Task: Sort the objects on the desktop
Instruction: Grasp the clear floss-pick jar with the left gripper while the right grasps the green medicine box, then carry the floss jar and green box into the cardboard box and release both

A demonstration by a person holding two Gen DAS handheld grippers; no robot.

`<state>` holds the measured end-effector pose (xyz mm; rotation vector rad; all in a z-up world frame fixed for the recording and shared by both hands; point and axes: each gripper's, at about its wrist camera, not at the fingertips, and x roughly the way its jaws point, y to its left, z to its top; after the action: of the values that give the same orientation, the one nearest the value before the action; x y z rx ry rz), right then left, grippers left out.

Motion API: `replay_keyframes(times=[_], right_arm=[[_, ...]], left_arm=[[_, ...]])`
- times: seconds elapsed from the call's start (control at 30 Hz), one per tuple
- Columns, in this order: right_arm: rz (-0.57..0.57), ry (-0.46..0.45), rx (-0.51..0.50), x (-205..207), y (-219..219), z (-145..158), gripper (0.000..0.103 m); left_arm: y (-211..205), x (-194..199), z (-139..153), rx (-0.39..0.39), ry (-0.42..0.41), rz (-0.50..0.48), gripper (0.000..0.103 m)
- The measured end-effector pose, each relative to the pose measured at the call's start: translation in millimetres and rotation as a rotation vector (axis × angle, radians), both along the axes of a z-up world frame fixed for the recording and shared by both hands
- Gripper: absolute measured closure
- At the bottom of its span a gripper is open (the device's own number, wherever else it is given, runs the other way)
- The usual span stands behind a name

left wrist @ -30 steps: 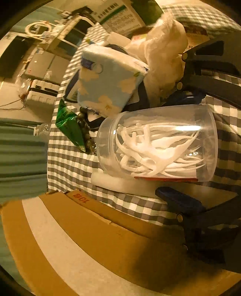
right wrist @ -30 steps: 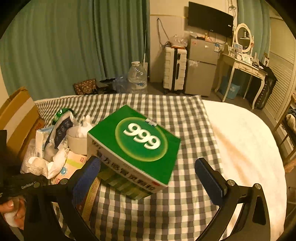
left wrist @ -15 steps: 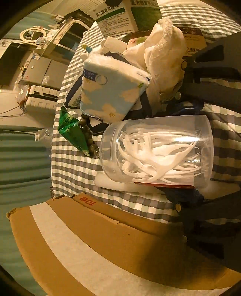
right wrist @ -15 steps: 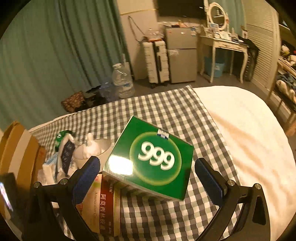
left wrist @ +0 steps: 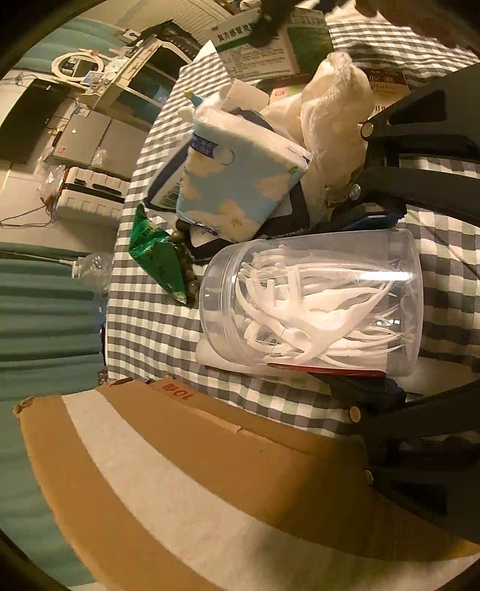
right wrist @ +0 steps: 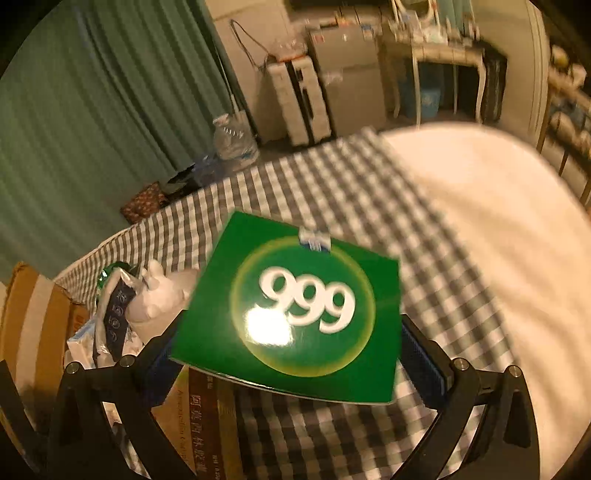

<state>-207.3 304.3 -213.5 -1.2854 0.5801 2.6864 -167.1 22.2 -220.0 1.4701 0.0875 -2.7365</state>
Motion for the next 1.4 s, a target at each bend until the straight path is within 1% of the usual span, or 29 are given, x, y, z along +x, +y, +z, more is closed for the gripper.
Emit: replay_keyframes(times=[0.07, 0.1, 0.13, 0.17, 0.23, 0.4, 0.53, 0.6, 0.77, 0.87, 0.97, 1.2, 1.4], right_arm=[[-0.011, -0.032, -0.066, 0, 7, -7, 0.0], [-0.014, -0.039, -0.077, 0, 8, -9, 0.001], [-0.012, -0.042, -0.079, 1, 9, -10, 0.004], [0.0, -0.031, -0.067, 2, 8, -8, 0.011], [0.001, -0.026, -0.025, 3, 5, -4, 0.011], [-0.032, 0.004, -0.036, 14, 15, 6, 0.012], [-0.053, 0.048, 0.007, 23, 17, 19, 0.012], [-0.048, 0.057, 0.01, 28, 15, 25, 0.012], [-0.012, 0.107, 0.007, 40, 7, 43, 0.012], [0.007, 0.164, 0.061, 49, -1, 59, 0.012], [0.02, 0.202, 0.092, 57, -6, 72, 0.012], [0.058, 0.28, 0.161, 80, -21, 94, 0.012], [0.086, 0.332, 0.215, 94, -26, 109, 0.012]], left_arm=[[0, -2, 5, 0.002, 0.012, 0.001, 0.041], [1, -2, 7, 0.002, 0.017, 0.0, 0.041], [1, -1, 9, 0.003, 0.023, -0.001, 0.041], [1, 0, 10, 0.004, 0.027, -0.003, 0.041], [2, 1, 13, -0.002, 0.035, -0.007, 0.041], [1, 5, 27, 0.001, 0.069, -0.001, 0.041], [2, 12, 39, 0.002, 0.094, 0.002, 0.041], [3, 16, 46, 0.007, 0.105, -0.003, 0.041], [13, 27, 65, -0.027, 0.145, -0.025, 0.041], [14, 33, 77, -0.023, 0.169, -0.028, 0.041], [14, 42, 92, -0.017, 0.195, -0.03, 0.041], [12, 57, 116, -0.025, 0.265, -0.041, 0.041], [1, 71, 139, -0.005, 0.322, -0.03, 0.041]])
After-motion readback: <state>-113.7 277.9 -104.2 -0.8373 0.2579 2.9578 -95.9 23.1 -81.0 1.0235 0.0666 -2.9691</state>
